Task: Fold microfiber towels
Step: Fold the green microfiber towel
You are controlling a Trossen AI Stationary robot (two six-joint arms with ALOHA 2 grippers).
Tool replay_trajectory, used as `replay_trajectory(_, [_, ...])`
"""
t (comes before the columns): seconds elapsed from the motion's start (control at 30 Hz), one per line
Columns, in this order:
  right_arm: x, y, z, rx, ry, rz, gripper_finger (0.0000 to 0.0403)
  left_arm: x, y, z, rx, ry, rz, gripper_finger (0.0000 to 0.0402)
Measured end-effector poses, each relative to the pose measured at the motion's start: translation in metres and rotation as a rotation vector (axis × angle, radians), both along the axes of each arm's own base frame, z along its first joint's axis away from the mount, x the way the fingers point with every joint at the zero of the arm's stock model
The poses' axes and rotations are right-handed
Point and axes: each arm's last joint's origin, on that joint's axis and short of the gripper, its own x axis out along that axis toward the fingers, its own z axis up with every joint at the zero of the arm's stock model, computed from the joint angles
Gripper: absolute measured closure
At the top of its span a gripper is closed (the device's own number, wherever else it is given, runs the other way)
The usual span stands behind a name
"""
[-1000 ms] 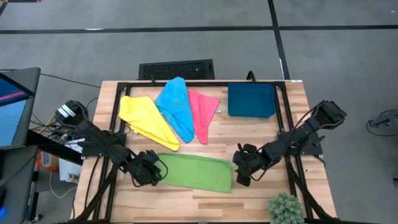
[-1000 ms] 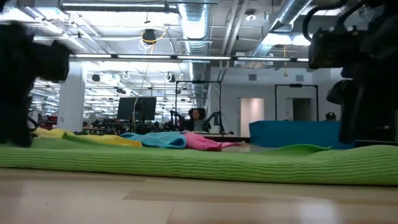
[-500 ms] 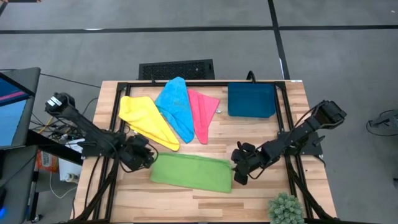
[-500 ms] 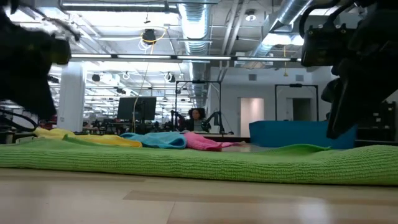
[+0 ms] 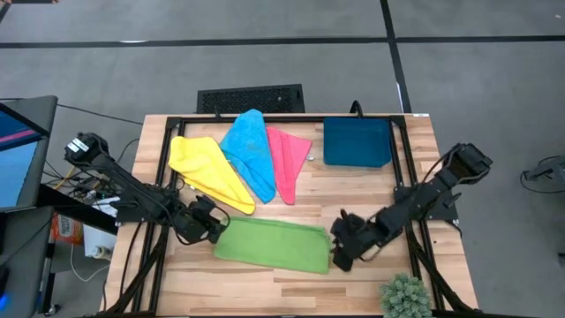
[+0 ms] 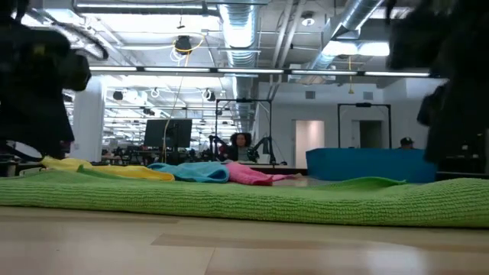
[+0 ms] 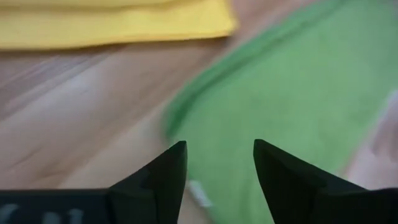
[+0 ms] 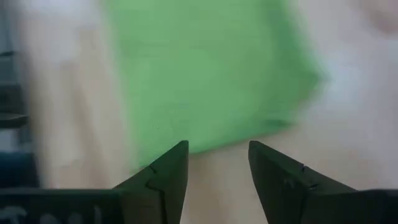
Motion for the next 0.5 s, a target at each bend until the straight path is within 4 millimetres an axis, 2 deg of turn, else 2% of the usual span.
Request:
replay_trajectory(0.13, [-0.004,0.028,0.009,0.032,-0.181,0.017,0.0231,0.013,-0.006,0.023,0.083,-0.133,-0.032,0.0247])
replay_trajectory(0.23, [-0.006,0.037,-0.002,0.000,-0.176,-0.022,0.0264,0.024,-0.012,0.034,0.163,-0.265,-0.079,0.0283])
replay_trajectory(0.4, [0.002,0.051,-0.022,0.016,-0.153,-0.033,0.0319,0.036,-0.019,0.021,0.212,-0.237,-0.156,0.0374])
replay_trajectory(0.5, [0.008,0.059,-0.033,0.025,-0.115,-0.013,0.0338,0.040,-0.025,0.004,0.211,-0.162,-0.207,0.0394])
